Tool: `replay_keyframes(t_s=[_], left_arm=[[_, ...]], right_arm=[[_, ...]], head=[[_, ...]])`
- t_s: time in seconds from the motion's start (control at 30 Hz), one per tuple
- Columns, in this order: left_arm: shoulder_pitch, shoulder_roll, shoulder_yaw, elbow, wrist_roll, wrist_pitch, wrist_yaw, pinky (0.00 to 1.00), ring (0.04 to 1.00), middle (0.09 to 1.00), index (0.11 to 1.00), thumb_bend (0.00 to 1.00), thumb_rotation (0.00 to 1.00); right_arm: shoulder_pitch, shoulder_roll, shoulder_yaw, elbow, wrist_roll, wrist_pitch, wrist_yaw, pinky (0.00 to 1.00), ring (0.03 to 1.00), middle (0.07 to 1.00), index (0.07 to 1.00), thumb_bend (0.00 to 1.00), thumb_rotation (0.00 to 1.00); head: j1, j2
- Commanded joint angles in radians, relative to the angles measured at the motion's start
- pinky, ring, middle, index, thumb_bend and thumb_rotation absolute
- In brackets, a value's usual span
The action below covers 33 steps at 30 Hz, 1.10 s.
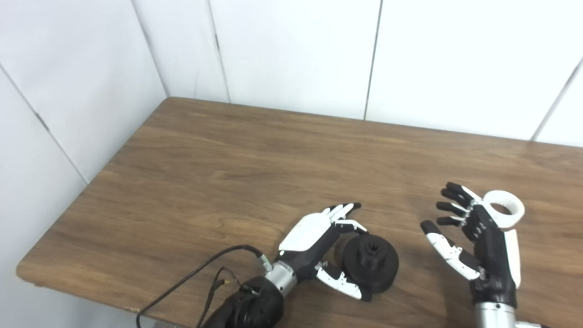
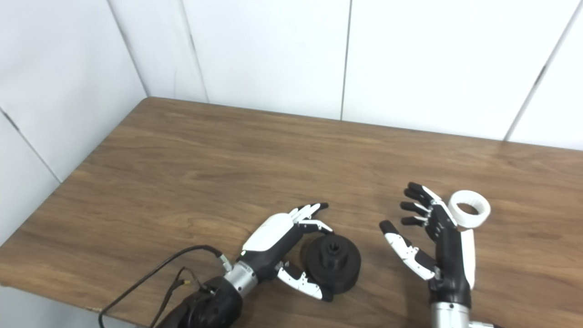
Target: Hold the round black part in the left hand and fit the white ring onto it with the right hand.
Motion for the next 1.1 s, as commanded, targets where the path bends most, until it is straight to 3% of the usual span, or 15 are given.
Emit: replay_keyframes(t_s=[0.0,0.2,0.5,0.9,1.07], left_arm=[[0.001,0.0,-0.009,-0.031,0.022,-0.024,-0.002,1.0,1.0,1.0,0.582,0.97,0.32],[0.007,0.005,0.0,-0.033,0.029,-0.035,-0.006,1.0,1.0,1.0,0.582,0.95,0.3],[0.007,0.047,0.058,-0.052,-0.026,-0.059,-0.055,1.0,1.0,1.0,0.589,0.92,0.3],[0.015,0.077,0.097,-0.037,-0.07,-0.099,-0.07,1.0,1.0,1.0,0.594,0.92,0.3],[0.012,0.083,0.106,-0.043,-0.081,-0.097,-0.084,1.0,1.0,1.0,0.596,0.91,0.29]], right_arm=[[0.028,0.028,0.006,-0.02,-0.003,-0.002,-0.01,0.57,0.701,0.769,0.776,0.64,0.28],[0.029,0.041,0.017,-0.017,-0.016,-0.005,-0.02,0.57,0.701,0.769,0.773,0.64,0.28],[0.024,0.086,0.055,-0.012,-0.067,0.003,-0.046,0.58,0.713,0.774,0.784,0.63,0.28],[0.015,0.117,0.091,0.024,-0.111,-0.011,-0.094,0.56,0.69,0.759,0.775,0.63,0.27],[-0.003,0.096,0.09,0.014,-0.158,0.004,-0.099,0.57,0.702,0.761,0.772,0.64,0.28]], head=[[-0.007,0.003],[-0.062,0.005],[-0.298,0.018],[-0.382,-0.011],[-0.405,-0.013]])
